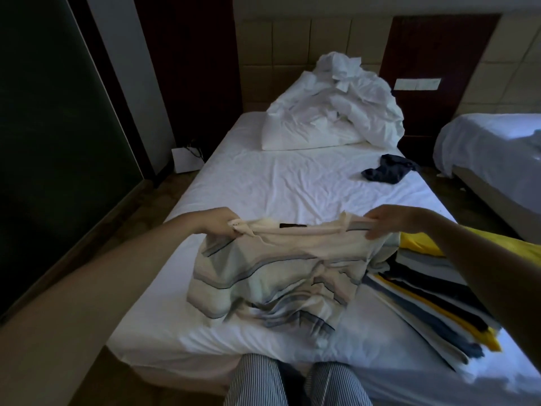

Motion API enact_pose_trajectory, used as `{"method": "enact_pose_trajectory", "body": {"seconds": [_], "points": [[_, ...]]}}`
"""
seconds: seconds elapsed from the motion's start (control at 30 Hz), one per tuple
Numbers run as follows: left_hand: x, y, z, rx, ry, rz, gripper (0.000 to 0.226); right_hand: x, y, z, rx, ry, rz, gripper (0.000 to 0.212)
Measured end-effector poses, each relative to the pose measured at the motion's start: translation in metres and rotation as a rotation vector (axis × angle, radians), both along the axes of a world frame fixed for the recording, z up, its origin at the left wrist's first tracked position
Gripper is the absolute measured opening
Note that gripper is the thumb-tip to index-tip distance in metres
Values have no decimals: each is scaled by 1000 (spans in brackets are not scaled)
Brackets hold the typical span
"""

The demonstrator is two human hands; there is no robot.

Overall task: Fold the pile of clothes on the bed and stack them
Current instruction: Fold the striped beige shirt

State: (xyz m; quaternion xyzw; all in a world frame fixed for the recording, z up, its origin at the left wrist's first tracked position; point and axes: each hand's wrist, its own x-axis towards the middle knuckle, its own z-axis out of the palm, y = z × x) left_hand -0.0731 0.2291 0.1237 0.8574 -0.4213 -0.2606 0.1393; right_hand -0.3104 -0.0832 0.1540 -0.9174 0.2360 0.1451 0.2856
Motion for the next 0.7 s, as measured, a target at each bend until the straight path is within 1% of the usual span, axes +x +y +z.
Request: {"method": "enact_pose_trajectory", "body": {"seconds": [0.03,0.07,0.1,0.13,0.2,0.23,0.3,0.43,0.57,0.63,0.7], "points": [[3,1,-3,-59,46,76,22,3,0,-6,-66,51,6,29],[7,2,-7,-118,94,157,25,6,-1,-13,-148,46,6,24],[9,1,-9,-173,133,223,26,10,-2,-19,-199,-11,-30,20],[11,0,-11,-212,155,273,26,13,-4,-24,-217,-100,-97,22],[17,-8,-16,-259,155,323,26,24,-9,-34,-186,-300,-243,30],[20,-13,-18,-276,142,339,27,32,-14,-38,-172,-338,-289,33],[33,-25,-21,-279,124,366,35,50,-18,-42,-174,-324,-323,36],[76,-49,-15,-167,22,357,46,94,-35,-46,-269,-395,-283,33],[130,-79,19,-264,-30,390,39,143,-64,-24,-290,-542,-272,31],[161,-97,47,-273,-125,397,35,170,-83,0,-318,-584,-250,31],[190,-114,78,-322,-219,423,29,195,-98,33,-340,-651,-246,29]]}}
